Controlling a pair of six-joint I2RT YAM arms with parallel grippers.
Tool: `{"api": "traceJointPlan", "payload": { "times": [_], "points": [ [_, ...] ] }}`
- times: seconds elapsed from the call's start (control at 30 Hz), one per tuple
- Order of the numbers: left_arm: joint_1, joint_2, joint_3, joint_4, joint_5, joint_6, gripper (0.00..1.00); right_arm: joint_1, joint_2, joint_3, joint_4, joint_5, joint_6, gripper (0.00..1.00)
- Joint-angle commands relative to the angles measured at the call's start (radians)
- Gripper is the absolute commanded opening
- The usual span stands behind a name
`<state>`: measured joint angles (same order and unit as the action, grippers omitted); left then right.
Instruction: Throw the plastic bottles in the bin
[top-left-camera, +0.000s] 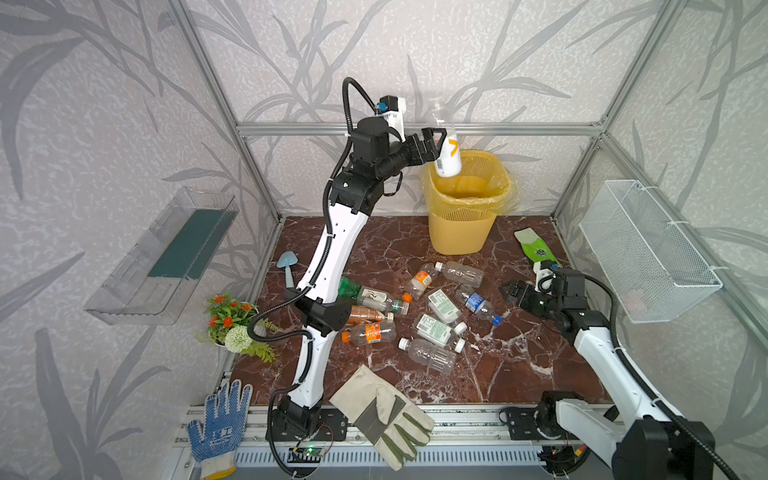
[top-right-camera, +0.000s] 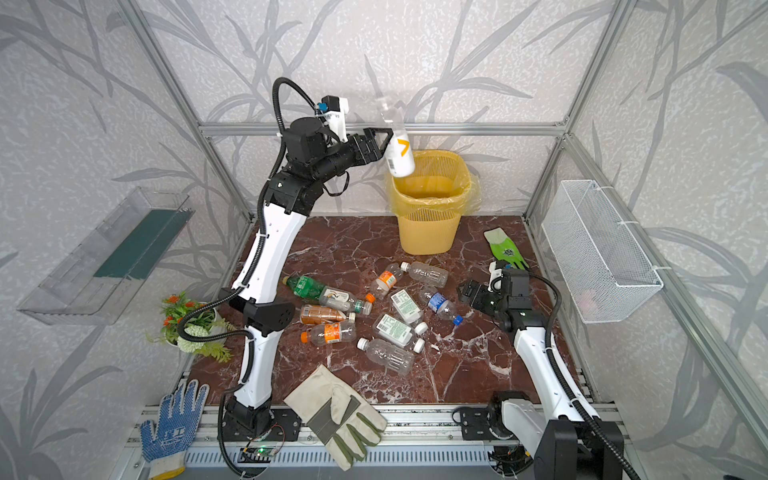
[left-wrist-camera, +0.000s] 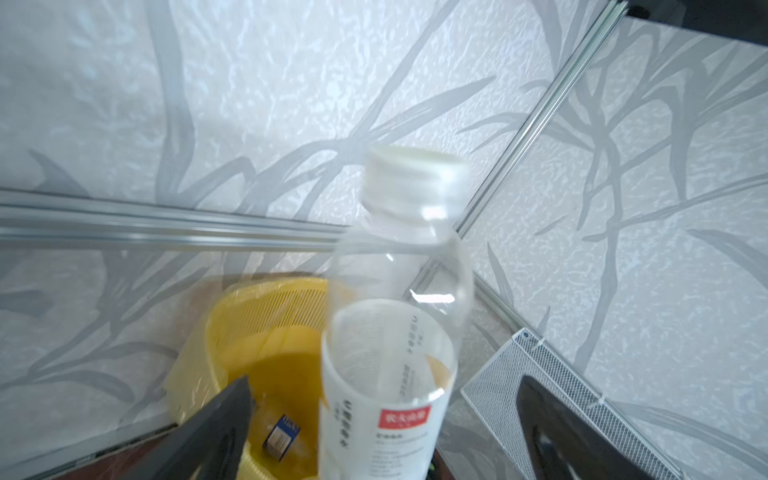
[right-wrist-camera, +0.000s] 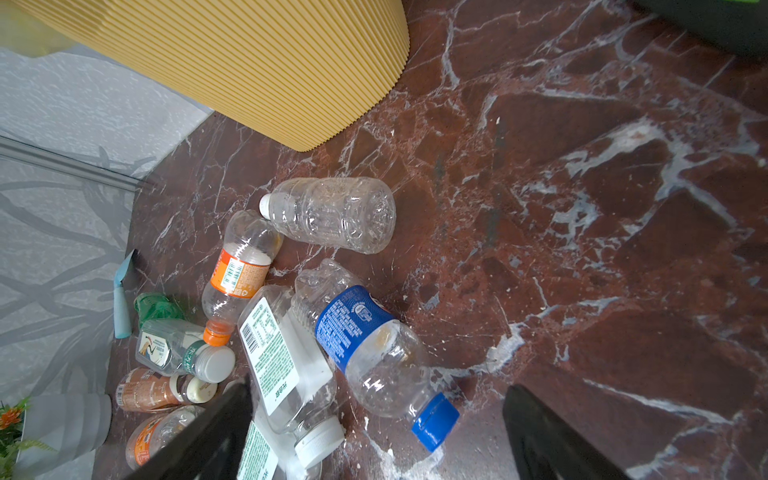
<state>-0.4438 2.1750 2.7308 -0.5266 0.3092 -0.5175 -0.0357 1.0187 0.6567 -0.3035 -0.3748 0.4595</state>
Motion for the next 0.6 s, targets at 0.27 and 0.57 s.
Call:
{"api": "traceJointPlan", "payload": {
  "times": [0.27, 0.57],
  "points": [
    [0.134, -0.198, -0.454, -0.116, -0.157, 0.048, 0.99, 0.008, -0.026, -0.007, 0.006, -0.062, 0.007, 0.94],
    [0.199, -0.592, -1.176, 0.143, -0.199, 0.057, 0.99, 0.108, -0.088, -0.008, 0.003, 0.059, 0.034, 0.99]
  ]
}}
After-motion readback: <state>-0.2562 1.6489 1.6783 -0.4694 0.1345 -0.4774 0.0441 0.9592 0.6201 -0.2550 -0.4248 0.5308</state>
